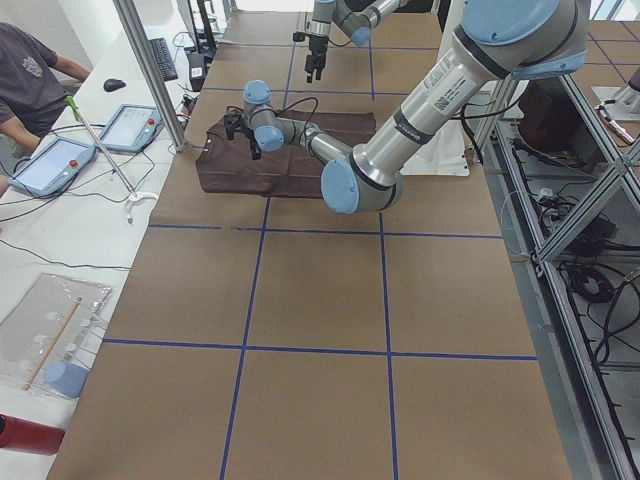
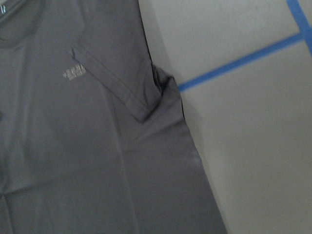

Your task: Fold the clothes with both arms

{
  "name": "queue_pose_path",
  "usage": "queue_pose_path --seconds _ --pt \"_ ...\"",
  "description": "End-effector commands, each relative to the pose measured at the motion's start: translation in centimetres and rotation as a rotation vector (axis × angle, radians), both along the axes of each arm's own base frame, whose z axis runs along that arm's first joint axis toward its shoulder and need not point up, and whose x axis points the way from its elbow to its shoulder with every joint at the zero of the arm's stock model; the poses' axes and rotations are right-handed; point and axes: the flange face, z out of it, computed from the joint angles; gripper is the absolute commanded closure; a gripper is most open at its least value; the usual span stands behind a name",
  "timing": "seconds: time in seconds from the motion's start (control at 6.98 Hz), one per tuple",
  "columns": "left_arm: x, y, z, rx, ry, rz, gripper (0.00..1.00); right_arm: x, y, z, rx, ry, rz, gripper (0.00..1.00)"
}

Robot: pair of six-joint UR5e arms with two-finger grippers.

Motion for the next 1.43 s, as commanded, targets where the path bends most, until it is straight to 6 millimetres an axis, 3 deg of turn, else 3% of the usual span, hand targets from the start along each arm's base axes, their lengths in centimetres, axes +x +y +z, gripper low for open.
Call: queue_pose_path --seconds 0.0,0.29,0.43,0.72,1.0,1.29 --pt "-1.5 5.2 0.5 0.015 0.053 0.041 0.3 -4.2 10.1 2.8 -0.07 0.074 0.052 0.02" --pt "-1.5 5.2 0.7 0.015 0.05 0.043 0.31 -7.4 14.8 4.1 -0.186 0.122 0.098 0.07" --pt "-1.5 5.2 0.9 0.015 0.048 0.043 0.31 -8.3 16.3 3.7 -0.206 0.152 0.113 0.09" --pt "-1.5 5.3 1.2 0.009 0.046 0.041 0.31 -9.0 17.7 3.7 -0.213 0.181 0.121 0.16" --pt "-1.4 5.3 2.1 0.005 0.035 0.044 0.31 -9.3 18.3 3.7 -0.206 0.183 0.115 0.3" --pt "-1.4 5.3 2.0 0.006 0.036 0.045 0.31 -9.6 19.0 3.8 -0.205 0.187 0.102 0.3"
